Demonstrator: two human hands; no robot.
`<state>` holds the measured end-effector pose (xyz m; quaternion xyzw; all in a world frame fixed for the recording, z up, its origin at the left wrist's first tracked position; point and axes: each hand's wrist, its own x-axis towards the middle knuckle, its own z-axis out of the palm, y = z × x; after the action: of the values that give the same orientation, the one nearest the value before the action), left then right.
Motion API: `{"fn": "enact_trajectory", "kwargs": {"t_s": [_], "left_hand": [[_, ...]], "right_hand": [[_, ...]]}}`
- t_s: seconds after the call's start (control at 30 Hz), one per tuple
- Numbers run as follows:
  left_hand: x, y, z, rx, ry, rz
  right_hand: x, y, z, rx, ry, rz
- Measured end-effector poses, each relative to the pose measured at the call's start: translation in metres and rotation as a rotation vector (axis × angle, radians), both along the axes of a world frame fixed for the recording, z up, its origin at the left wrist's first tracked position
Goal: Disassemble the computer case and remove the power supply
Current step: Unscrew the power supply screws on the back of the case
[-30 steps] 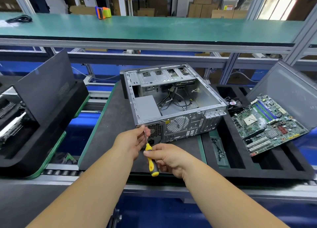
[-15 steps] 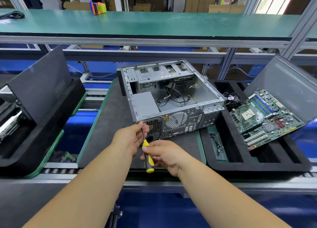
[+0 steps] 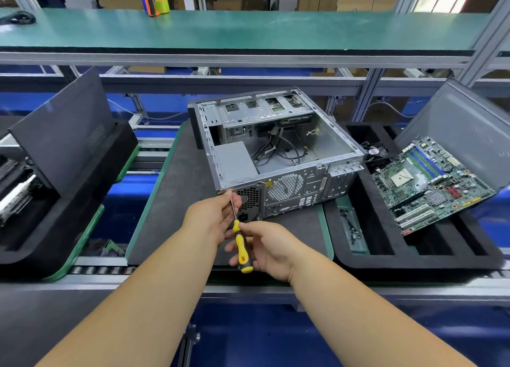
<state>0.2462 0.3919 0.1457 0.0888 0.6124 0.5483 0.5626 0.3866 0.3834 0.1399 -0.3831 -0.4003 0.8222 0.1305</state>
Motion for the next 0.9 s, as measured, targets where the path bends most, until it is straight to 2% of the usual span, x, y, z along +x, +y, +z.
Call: {"fn": "enact_trajectory", "kwargs": {"t_s": [0.2,0.57,0.73,0.9], "left_hand": [[0.001,0.000,-0.002,0.073,-0.037,0.065],[-0.001,0.001,-0.001,0.047,-0.013,0.076],[0.000,0.003,-0.001,0.046,-0.035,0.087],[0.000,0.003,-0.004,0.051,-0.039,0.072]], "right_hand": [[0.005,0.005,-0.001,0.087,-0.007,-0.038],[-0.008,0.003,-0.009,0.302,-0.213,-0.107],[-0.011,0.001,-0.010,0.251,-0.189,-0.071],[0.005,0.002,-0.006,0.009,0.018,0.029]]}}
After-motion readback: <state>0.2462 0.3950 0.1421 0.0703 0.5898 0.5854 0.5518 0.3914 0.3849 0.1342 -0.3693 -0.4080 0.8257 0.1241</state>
